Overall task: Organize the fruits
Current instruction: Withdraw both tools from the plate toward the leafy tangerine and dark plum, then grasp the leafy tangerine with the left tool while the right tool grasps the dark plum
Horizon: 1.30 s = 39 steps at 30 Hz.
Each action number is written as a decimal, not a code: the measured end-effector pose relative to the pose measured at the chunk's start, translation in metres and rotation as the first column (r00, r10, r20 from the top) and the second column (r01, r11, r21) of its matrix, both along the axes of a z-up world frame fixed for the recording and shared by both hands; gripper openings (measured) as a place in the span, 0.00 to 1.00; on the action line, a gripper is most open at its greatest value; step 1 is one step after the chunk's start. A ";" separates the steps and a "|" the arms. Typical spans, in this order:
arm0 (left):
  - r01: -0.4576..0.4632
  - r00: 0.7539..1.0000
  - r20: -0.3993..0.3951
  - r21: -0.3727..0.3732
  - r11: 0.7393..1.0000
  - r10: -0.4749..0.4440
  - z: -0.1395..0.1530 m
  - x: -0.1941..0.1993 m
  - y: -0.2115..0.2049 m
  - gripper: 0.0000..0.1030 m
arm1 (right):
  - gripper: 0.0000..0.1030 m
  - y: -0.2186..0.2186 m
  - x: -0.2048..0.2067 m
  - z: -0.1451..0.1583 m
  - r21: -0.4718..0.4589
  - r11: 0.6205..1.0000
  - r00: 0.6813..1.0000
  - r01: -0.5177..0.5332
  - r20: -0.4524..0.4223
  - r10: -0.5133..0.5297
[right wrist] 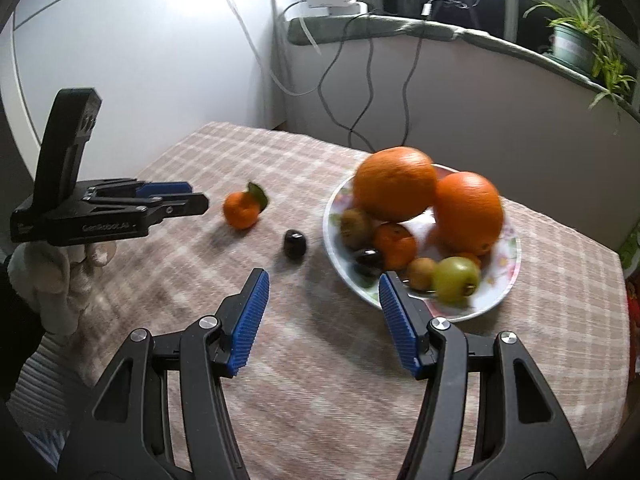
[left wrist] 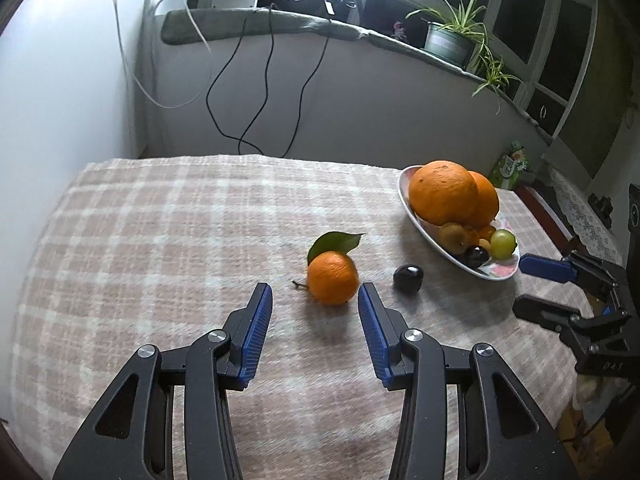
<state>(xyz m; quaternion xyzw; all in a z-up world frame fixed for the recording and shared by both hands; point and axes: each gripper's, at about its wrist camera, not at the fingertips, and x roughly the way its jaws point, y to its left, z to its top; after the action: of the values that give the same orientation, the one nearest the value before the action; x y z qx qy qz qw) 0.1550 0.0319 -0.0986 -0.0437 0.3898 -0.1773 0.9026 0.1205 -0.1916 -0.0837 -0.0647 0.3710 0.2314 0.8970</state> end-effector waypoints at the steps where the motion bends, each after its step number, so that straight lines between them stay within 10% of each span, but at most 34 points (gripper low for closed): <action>1: -0.003 1.000 -0.001 -0.001 1.000 0.003 -0.001 0.000 0.001 0.42 | 0.58 0.003 0.000 -0.002 -0.001 1.000 1.000 -0.005 -0.003 0.005; 39: 0.048 0.999 -0.003 -0.030 0.998 -0.048 -0.010 0.005 -0.008 0.42 | 0.55 0.050 0.035 -0.036 0.002 0.999 0.994 0.053 -0.093 -0.052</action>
<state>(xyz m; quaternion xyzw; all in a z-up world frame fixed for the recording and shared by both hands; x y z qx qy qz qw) 0.1600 0.0240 -0.1087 -0.0480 0.3897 -0.2046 0.8966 0.1559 -0.1412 -0.1198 -0.0422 0.4133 0.2113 0.8847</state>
